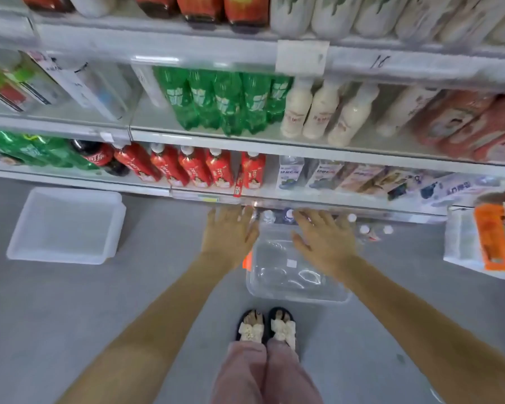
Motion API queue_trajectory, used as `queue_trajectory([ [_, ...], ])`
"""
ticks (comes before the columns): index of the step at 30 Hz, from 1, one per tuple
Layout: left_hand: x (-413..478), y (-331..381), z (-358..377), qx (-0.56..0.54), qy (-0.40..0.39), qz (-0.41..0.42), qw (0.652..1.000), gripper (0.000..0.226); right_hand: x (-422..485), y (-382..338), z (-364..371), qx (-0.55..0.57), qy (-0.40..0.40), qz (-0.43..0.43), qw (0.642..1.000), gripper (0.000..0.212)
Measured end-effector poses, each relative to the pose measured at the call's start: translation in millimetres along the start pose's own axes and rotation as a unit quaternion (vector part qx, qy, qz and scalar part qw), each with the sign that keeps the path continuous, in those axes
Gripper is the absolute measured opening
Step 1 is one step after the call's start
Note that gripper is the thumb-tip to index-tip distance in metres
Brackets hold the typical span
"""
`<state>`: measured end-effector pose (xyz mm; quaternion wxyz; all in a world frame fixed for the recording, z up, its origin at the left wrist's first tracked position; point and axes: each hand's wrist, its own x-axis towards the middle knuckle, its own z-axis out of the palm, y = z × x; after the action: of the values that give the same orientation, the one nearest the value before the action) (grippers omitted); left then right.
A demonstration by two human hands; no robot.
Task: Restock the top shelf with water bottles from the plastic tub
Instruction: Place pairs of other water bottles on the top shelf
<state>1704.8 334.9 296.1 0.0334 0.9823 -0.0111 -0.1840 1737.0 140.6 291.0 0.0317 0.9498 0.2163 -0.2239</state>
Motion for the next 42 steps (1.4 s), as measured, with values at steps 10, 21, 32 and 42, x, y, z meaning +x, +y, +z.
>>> queue_trajectory([
  [10, 52.4, -48.1, 141.8, 0.023, -0.082, 0.002, 0.996, 0.079, 77.3, -20.3, 152.7, -0.018, -0.084, -0.056, 0.995, 0.083],
  [21, 135.2, -95.4, 315.6, 0.055, -0.016, 0.036, 0.998, 0.054, 215.9, -27.9, 286.1, -0.027, 0.053, -0.118, 0.991, 0.055],
  [32, 218.5, -101.2, 387.2, -0.156, 0.07, -0.113, 0.979, 0.093, 327.8, -37.3, 335.5, 0.264, 0.141, -0.11, 0.948, 0.061],
  [42, 264.6, -119.9, 440.5, -0.42, 0.015, -0.178, 0.89, 0.063, 392.2, -36.3, 346.7, 0.316, -0.028, -0.062, 0.946, 0.053],
])
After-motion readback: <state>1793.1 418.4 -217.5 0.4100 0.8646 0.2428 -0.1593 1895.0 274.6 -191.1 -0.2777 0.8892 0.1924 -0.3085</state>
